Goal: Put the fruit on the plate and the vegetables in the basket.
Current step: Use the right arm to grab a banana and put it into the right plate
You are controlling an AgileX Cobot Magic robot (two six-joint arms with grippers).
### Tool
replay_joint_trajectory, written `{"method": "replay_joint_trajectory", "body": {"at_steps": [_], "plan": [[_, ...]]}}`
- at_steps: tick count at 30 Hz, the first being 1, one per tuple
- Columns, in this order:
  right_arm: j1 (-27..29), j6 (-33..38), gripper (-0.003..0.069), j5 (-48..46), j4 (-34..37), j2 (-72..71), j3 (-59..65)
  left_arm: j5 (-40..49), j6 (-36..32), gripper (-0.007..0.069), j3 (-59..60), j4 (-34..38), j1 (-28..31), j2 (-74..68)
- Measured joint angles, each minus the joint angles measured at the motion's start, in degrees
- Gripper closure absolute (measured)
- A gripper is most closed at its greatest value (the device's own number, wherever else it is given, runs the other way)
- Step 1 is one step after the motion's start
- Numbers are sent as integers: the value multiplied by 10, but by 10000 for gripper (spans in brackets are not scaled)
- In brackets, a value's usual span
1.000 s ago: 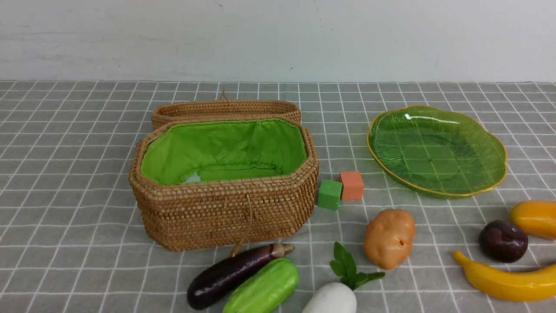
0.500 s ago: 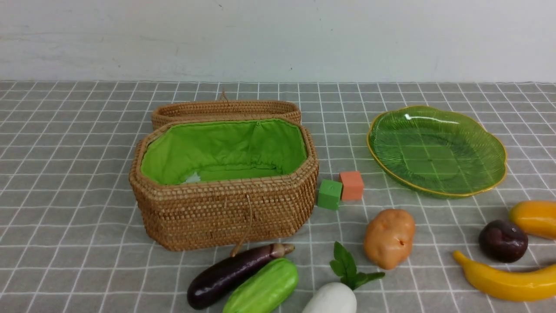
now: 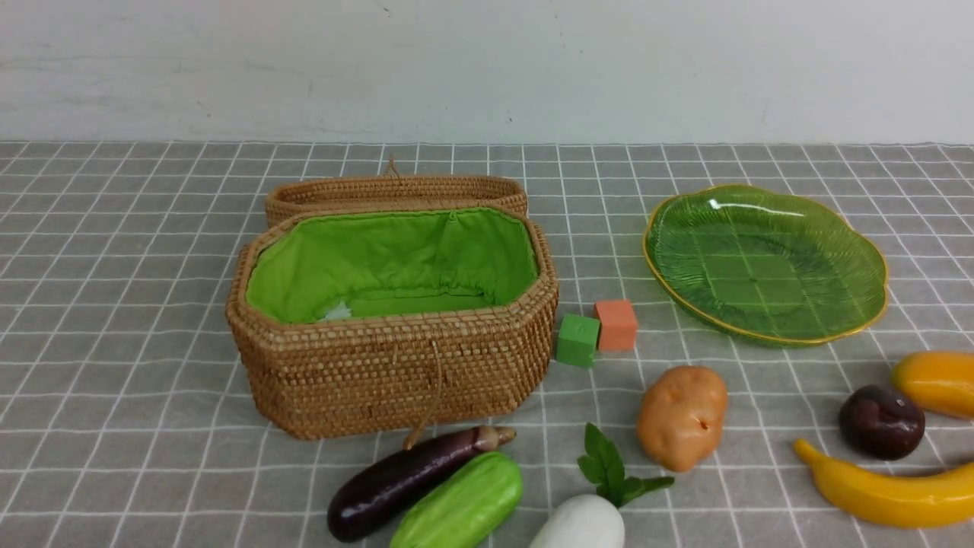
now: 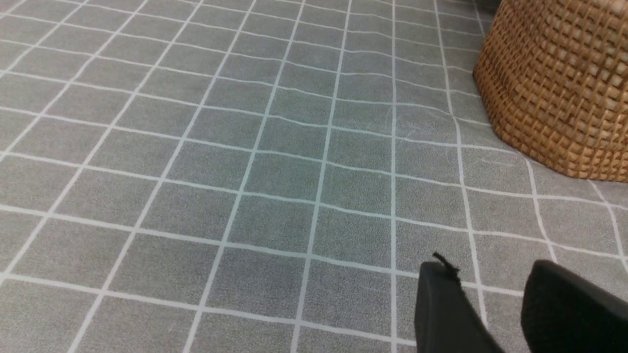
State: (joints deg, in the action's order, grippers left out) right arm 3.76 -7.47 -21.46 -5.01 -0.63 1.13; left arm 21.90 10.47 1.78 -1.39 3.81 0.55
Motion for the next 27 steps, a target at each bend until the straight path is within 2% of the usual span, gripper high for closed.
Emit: {"method": "replay_joint_trajectory", "body": {"at_steps": [12, 17, 18, 19, 20, 22, 23, 26, 27], "plan": [[0, 0, 419, 0, 0, 0, 0, 0, 0, 386, 0, 0, 0, 0], [0, 0, 419, 30, -62, 0, 4, 0, 0, 386, 0, 0, 0, 0], [0, 0, 419, 83, -77, 0, 4, 0, 0, 386, 0, 0, 0, 0], [0, 0, 419, 83, -77, 0, 4, 0, 0, 386, 0, 0, 0, 0], [0, 0, 419, 121, -79, 0, 4, 0, 0, 386, 0, 0, 0, 0], [0, -6, 419, 233, -79, 0, 4, 0, 0, 386, 0, 0, 0, 0], [0, -8, 419, 241, -79, 0, 4, 0, 0, 386, 0, 0, 0, 0], [0, -47, 419, 378, -77, 0, 4, 0, 0, 386, 0, 0, 0, 0], [0, -53, 419, 386, -77, 0, 4, 0, 0, 386, 0, 0, 0, 0]]}}
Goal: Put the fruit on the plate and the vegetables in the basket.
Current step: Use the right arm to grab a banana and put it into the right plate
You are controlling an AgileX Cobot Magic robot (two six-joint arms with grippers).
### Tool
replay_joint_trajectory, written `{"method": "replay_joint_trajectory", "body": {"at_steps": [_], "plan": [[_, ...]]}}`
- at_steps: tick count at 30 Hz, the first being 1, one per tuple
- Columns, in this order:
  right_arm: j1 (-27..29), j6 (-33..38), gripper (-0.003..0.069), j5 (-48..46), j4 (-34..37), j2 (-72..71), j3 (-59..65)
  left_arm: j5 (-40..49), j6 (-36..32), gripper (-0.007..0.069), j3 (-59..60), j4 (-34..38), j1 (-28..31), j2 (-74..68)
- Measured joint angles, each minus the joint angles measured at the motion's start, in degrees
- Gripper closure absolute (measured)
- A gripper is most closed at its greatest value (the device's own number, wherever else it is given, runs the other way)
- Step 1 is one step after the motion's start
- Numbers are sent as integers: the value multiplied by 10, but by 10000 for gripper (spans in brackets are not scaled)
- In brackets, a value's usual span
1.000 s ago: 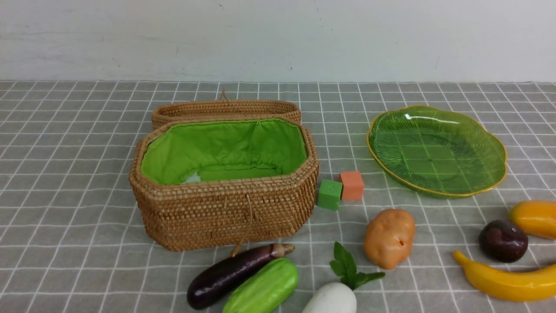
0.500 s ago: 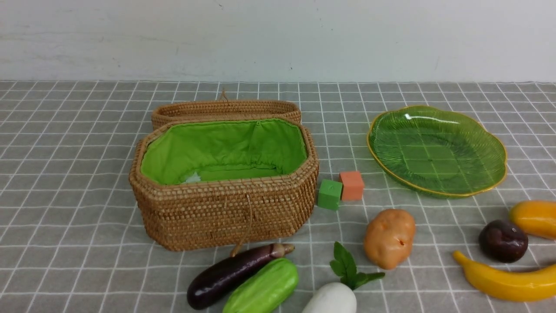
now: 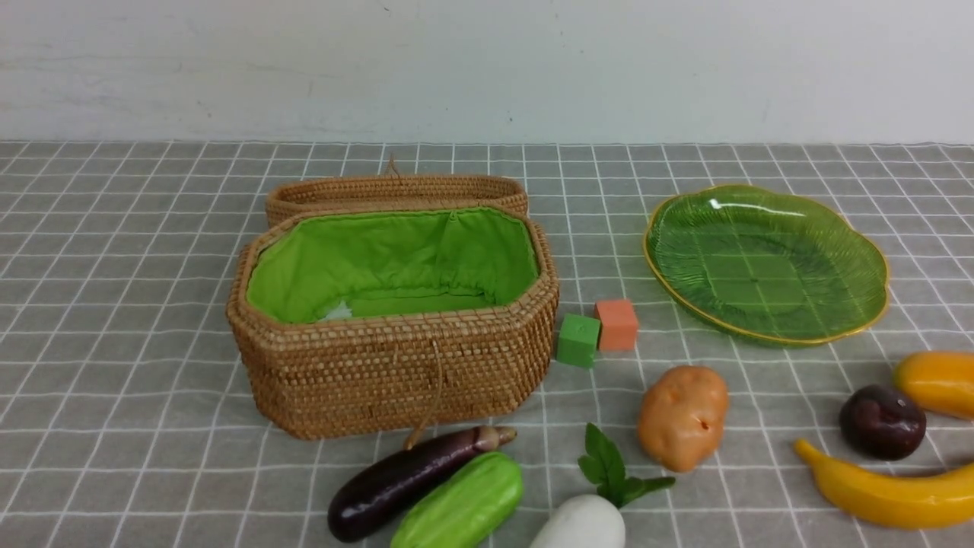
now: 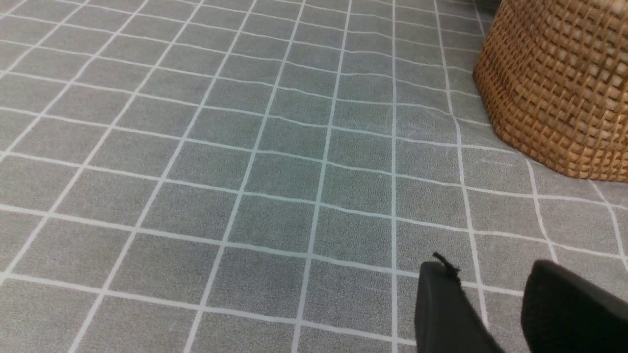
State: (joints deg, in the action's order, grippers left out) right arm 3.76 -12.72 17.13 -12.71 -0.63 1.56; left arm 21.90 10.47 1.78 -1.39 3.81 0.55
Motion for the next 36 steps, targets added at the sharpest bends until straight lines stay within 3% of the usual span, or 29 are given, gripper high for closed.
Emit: {"method": "replay_joint_trajectory", "body": {"at_steps": [4, 8, 12, 15, 20, 24, 32, 34, 36], "plan": [[0, -89, 419, 150, 6, 0, -10, 0, 0, 386, 0, 0, 0, 0], [0, -161, 419, 108, 33, 3, -105, -1, 0, 386, 0, 0, 0, 0], [0, -194, 419, -104, 43, 78, -323, -1, 0, 386, 0, 0, 0, 0], [0, -189, 419, -289, 6, 175, -468, -1, 0, 386, 0, 0, 0, 0], [0, -127, 419, -511, -68, 328, -563, -1, 0, 386, 0, 0, 0, 0], [-5, -107, 419, -552, -74, 405, -567, -1, 0, 386, 0, 0, 0, 0], [-68, 84, 420, -684, 82, 589, -567, -1, 0, 386, 0, 0, 0, 0], [-69, 147, 419, -711, 127, 640, -566, -1, 0, 386, 0, 0, 0, 0], [-70, 254, 412, -726, 178, 693, -566, -1, 0, 386, 0, 0, 0, 0]]}}
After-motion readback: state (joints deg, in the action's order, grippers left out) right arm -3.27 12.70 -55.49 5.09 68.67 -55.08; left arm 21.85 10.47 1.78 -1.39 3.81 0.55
